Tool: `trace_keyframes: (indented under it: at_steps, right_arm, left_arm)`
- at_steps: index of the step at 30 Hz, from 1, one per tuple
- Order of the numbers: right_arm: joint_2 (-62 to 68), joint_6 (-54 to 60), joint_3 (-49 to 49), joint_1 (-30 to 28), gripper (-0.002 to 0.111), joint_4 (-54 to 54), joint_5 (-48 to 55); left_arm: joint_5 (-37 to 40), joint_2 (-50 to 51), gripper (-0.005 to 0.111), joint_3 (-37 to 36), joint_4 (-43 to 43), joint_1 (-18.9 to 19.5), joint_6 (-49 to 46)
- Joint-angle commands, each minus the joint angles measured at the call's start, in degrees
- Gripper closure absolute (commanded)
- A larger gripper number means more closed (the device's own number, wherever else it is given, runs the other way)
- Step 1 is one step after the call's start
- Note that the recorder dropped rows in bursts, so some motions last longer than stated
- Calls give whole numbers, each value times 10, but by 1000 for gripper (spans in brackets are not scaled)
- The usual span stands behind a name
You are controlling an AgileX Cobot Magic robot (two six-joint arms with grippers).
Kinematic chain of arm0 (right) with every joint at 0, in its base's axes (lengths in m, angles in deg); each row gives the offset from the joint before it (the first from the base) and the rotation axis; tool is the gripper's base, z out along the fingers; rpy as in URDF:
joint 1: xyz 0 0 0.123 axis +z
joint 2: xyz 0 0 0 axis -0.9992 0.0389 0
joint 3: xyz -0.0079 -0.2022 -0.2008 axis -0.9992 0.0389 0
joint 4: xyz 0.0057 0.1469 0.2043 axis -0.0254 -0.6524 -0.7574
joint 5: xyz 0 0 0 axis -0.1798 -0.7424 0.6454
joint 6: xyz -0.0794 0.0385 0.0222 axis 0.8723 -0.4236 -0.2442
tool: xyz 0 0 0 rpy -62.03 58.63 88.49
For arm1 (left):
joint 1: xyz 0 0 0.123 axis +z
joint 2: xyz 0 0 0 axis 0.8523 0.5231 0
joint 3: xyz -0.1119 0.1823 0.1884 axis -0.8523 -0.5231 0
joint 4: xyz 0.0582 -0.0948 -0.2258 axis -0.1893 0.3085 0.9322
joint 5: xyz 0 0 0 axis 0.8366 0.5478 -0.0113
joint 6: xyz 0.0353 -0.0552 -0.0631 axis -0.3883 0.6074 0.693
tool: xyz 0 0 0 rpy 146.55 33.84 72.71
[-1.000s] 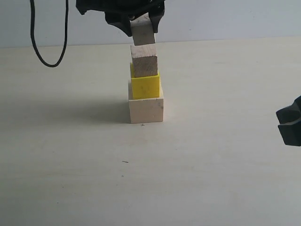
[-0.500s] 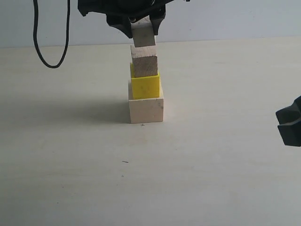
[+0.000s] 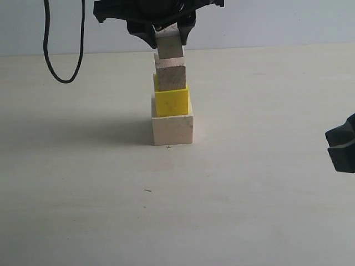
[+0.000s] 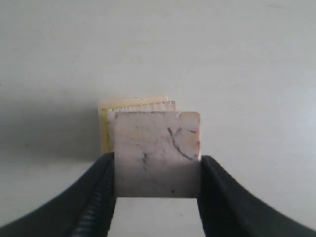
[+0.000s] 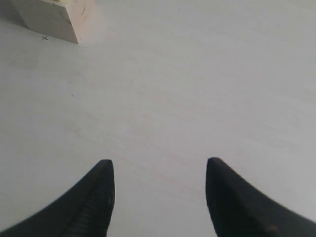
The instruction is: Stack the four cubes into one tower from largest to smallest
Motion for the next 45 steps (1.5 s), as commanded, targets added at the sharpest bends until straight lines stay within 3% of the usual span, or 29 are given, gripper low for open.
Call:
trace_keyframes:
  at_steps: [1,45]
  right_arm:
    - [-5,2,2,1,55,1,-2]
    - [-5,2,2,1,55,1,1]
  left_arm:
    - [-3,-2,107,-1,-8,-1,5]
    - [-3,-2,107,-1,-22,1,15]
